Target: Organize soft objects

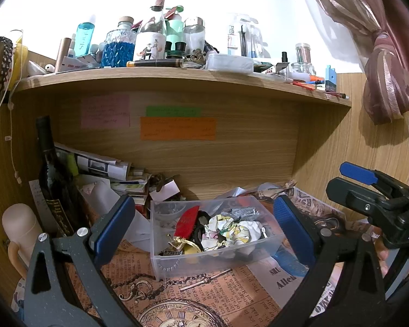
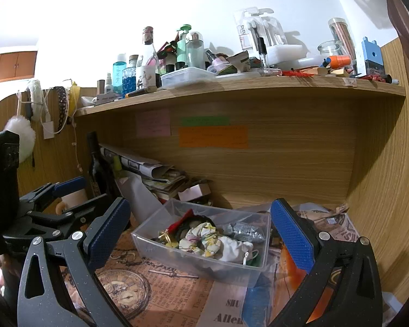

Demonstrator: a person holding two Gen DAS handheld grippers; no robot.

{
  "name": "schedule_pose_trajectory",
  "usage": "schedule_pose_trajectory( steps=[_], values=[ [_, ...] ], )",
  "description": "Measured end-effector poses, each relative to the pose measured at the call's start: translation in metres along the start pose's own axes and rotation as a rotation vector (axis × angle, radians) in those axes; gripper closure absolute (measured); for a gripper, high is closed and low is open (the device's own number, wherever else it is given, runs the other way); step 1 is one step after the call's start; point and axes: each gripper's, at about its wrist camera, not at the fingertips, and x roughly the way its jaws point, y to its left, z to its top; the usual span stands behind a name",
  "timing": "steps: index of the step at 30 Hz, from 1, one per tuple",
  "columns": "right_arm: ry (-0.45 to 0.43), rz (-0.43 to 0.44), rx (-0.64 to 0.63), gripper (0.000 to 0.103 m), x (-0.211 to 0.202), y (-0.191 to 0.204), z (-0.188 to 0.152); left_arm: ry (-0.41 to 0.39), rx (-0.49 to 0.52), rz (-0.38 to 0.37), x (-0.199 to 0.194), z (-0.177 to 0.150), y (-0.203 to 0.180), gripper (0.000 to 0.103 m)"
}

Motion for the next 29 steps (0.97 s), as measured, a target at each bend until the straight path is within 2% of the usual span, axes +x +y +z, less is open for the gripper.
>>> schedule_pose_trajectory(
  steps=[29],
  values=[
    [0.005,0.004,0.002,0.000,-0.002,0.000,-0.004,-0.005,0.002,-0.002,-0.004,0.000,-0.013,0.000]
  ],
)
